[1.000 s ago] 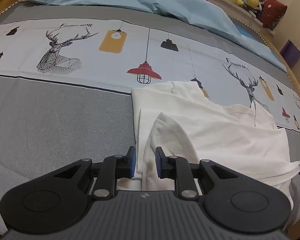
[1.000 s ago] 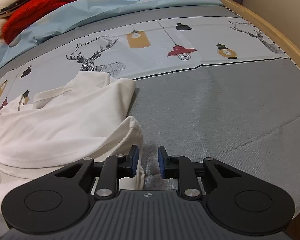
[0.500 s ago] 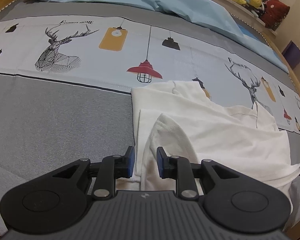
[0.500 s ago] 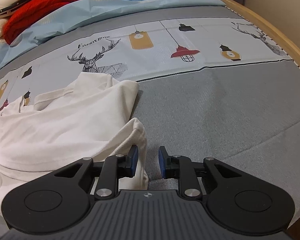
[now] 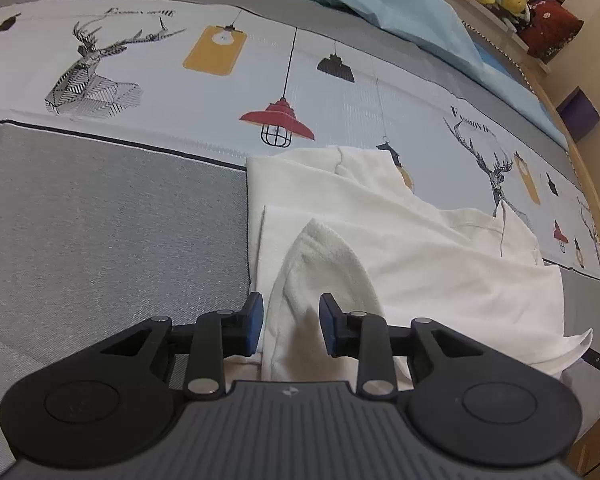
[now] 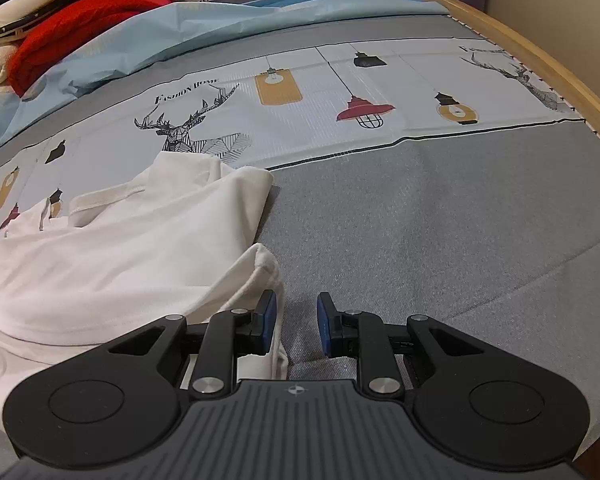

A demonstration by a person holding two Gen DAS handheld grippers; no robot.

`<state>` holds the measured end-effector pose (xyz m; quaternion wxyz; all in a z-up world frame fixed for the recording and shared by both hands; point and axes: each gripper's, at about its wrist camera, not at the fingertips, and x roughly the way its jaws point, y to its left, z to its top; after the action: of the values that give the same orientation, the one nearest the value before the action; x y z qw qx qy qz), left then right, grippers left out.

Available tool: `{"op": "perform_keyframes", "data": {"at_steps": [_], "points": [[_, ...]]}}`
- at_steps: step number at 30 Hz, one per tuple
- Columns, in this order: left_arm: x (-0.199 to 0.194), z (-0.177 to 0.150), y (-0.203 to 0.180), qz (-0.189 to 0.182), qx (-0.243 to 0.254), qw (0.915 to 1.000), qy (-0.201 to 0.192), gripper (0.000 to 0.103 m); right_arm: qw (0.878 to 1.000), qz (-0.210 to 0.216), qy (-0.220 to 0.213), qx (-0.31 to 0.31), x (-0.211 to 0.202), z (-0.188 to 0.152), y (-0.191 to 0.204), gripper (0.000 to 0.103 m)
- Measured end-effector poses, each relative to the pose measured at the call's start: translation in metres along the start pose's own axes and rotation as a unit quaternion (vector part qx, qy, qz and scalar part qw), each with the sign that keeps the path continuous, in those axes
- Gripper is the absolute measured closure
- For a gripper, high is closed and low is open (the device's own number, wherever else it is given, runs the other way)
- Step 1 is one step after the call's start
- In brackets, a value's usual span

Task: Fold small clothes
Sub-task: 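Move both grippers to the new folded edge of the shirt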

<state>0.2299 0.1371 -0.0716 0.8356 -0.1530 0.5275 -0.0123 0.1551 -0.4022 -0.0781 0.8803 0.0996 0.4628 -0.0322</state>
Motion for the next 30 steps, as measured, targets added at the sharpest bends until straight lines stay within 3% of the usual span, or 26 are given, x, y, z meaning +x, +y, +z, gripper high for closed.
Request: {"op": "perform_keyframes", "data": {"at_steps": [7, 14, 27, 30], "points": [[0.015, 0.006, -0.006, 0.001, 0.007, 0.9999, 0.010, 0.065, 1.000, 0.012, 0.007, -0.007, 0.010, 0.004, 0.002, 0.080], [0.024, 0.019, -0.010, 0.008, 0.004, 0.9999, -0.006, 0.065, 1.000, 0.028, 0.007, -0.012, 0.023, 0.012, 0.013, 0.080], [0.043, 0.026, -0.021, 0.023, 0.051, 0.9985, 0.002, 0.065, 0.999, 0.042, 0.027, -0.009, 0.060, 0.024, 0.018, 0.080], [0.045, 0.028, -0.022, 0.021, 0.064, 0.9977, 0.004, 0.072, 0.998, 0.051, 0.033, -0.002, 0.064, 0.025, 0.014, 0.080]]}}
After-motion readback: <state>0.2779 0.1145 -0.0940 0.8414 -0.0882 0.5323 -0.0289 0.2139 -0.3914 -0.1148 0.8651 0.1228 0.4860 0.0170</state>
